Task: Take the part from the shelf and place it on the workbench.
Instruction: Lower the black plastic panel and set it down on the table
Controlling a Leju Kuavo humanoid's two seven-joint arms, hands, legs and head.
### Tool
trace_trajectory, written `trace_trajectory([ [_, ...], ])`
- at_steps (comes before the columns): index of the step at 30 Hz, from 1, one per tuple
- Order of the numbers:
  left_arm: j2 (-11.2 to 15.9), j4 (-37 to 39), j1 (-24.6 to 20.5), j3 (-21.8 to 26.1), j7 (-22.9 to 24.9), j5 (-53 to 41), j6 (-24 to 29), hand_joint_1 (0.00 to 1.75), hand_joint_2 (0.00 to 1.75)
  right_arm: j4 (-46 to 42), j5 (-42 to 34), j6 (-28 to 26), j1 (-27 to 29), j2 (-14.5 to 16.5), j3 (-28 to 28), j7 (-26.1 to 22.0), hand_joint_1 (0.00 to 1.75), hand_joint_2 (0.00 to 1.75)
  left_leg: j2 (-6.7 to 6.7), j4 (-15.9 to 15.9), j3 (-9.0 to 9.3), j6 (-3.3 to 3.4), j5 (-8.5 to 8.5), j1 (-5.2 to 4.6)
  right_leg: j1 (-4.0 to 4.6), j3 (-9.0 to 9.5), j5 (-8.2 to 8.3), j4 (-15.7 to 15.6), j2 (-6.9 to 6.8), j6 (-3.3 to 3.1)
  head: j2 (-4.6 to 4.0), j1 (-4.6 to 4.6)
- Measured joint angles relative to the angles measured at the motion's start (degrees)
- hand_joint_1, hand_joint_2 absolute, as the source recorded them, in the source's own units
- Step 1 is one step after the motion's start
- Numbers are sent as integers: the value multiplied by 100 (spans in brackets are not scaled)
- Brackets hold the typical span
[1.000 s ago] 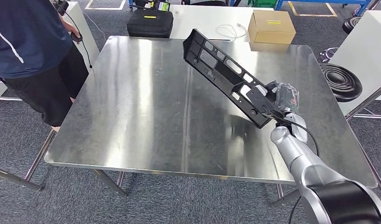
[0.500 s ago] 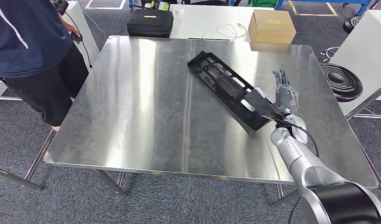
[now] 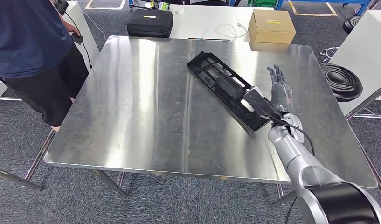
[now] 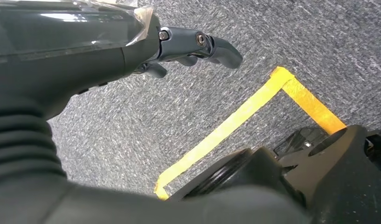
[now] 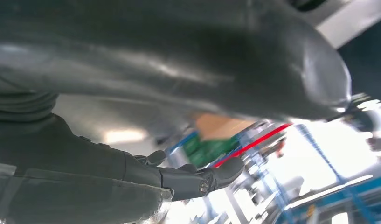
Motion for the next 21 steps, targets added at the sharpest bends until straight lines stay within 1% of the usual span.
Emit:
trace_trajectory([
  [2, 0, 0, -1, 1, 41, 19, -3, 0, 0, -252, -799, 1128, 62, 135, -170, -437, 0, 0, 6, 0, 0, 0, 0, 3, 2, -1, 0, 0, 4, 0, 0, 0],
  [4, 0, 0, -1, 1, 97, 33, -6, 0, 0, -677, -1824, 2566, 224, 273, -267, -614, 0, 0, 7, 0, 1, 0, 0, 8, 3, -2, 0, 0, 7, -1, 0, -1],
  [6, 0, 0, 3, 5, 155, 58, -2, 0, 0, -1245, -3104, 3998, 486, 379, -230, -488, 0, 0, -1, -1, 1, 0, 0, 12, 4, -2, -2, 0, 4, -2, 0, 0],
  [7, -1, 1, 6, 9, 182, 74, 11, 0, 0, -1561, -3762, 4603, 643, 420, -158, -395, 0, 0, -4, -1, 1, -1, 0, 12, 4, -2, -2, 0, 3, -3, 0, 0],
  [8, -2, 1, 11, 14, 208, 92, 31, 0, 0, -1883, -4352, 5079, 804, 451, -51, -325, 0, 0, -5, -1, 1, -1, -1, 13, 5, -2, -3, 0, 2, -4, 0, 0],
  [9, -5, 2, 16, 19, 240, 111, 60, 0, 0, -2204, -4824, 5394, 962, 478, 95, -281, 0, 0, -5, -2, 0, -2, -1, 13, 5, -2, -4, 0, 2, -4, 0, -1],
  [11, -14, 2, 22, 31, 308, 143, 111, 0, 0, -2766, -5368, 5654, 1254, 506, 451, -238, 0, 0, 1, -5, 0, -2, -2, 12, 5, -3, -5, 0, 5, -5, 0, -1],
  [13, -28, 2, 23, 51, 366, 172, 150, 0, 0, -3242, -5625, 5718, 1523, 535, 863, -200, 0, 0, 13, -7, 0, -2, -3, 12, 5, -6, -5, -1, 13, -6, 0, 0],
  [16, -52, 2, 21, 82, 416, 208, 182, 0, 0, -3763, -5790, 5737, 1869, 594, 1471, -199, 0, 0, 16, -7, 1, -3, -4, 12, 5, -34, -6, -2, 18, -7, 0, -1],
  [19, -80, 2, 24, 123, 462, 257, 201, 0, 0, -4152, -5930, 5987, 2119, 665, 1995, -209, 0, 0, 14, -8, 1, -4, -5, 12, 5, -55, -7, -2, 18, -9, 0, 1],
  [21, -97, 2, 21, 157, 471, 291, 209, 0, 0, -4373, -5976, 6167, 2284, 719, 2337, -200, 0, 0, 17, 1, 0, 7, -18, 4, -12, -54, -5, -17, 21, -4, 0, -1],
])
